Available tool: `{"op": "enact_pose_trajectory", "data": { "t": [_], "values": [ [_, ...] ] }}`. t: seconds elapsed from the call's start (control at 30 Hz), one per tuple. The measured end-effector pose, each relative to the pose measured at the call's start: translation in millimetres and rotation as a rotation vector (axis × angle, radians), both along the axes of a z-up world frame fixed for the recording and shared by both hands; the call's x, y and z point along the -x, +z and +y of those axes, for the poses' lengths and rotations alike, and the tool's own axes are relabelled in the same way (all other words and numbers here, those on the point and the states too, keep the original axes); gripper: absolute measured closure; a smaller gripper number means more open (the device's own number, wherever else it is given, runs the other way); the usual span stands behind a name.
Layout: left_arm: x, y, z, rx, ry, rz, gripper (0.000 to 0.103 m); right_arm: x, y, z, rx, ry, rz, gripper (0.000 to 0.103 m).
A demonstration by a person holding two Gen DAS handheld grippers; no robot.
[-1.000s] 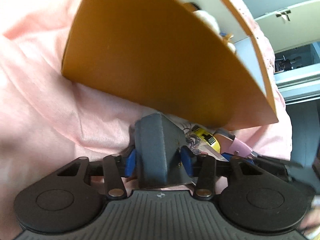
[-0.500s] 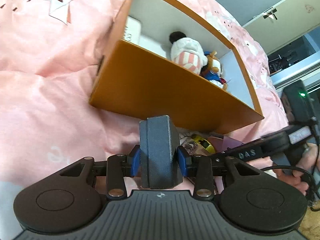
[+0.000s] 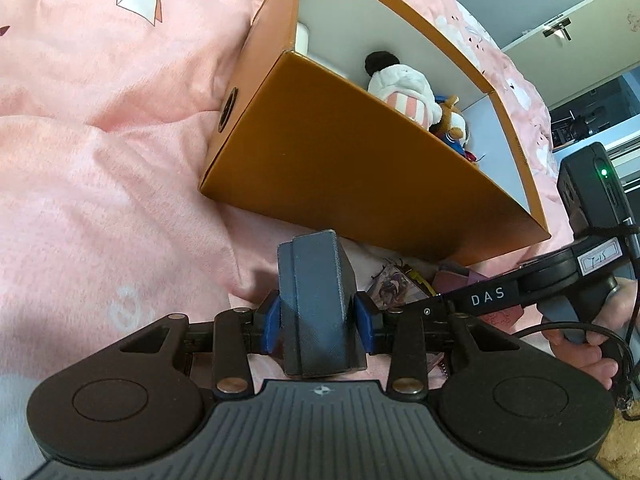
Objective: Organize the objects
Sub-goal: 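Grasp the dark grey box with the left gripper while the right gripper grasps the photo card box, then lift both held boxes and carry them over the orange box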
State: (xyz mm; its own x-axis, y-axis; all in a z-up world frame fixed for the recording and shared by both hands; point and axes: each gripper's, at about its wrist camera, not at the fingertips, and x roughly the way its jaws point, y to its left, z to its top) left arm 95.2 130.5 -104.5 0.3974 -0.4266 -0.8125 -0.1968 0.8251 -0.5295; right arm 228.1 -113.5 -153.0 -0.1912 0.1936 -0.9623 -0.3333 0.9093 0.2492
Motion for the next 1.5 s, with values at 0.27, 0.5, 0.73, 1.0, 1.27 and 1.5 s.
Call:
{"op": "enact_pose_trajectory", "data": {
  "t": [0.27,0.5,0.73,1.0,1.27,1.5],
  "values": [
    [2,6,-1,-0.001,-0.013,-0.016,0.06,12,18,-7,-0.05,0.022,-0.041,0.077],
    [12,45,-5,0.005,-0.039,-0.109,0.061,46,73,-30,-0.199,-0.013,-0.175,0.079],
    [9,111,-2,-0.058,-0.051,-0.267,0.061,62,140,-59,-0.379,-0.087,-0.347,0.079],
    [-60,143,-2,-0.209,-0.021,-0.314,0.06,5,163,-60,-0.469,-0.237,-0.491,0.079],
    [-126,107,-7,-0.293,-0.046,-0.217,0.061,-74,103,-23,-0.428,-0.322,-0.436,0.079],
    [-153,82,-1,-0.306,-0.065,-0.164,0.061,-111,74,-1,-0.367,-0.299,-0.44,0.079]
  ]
}}
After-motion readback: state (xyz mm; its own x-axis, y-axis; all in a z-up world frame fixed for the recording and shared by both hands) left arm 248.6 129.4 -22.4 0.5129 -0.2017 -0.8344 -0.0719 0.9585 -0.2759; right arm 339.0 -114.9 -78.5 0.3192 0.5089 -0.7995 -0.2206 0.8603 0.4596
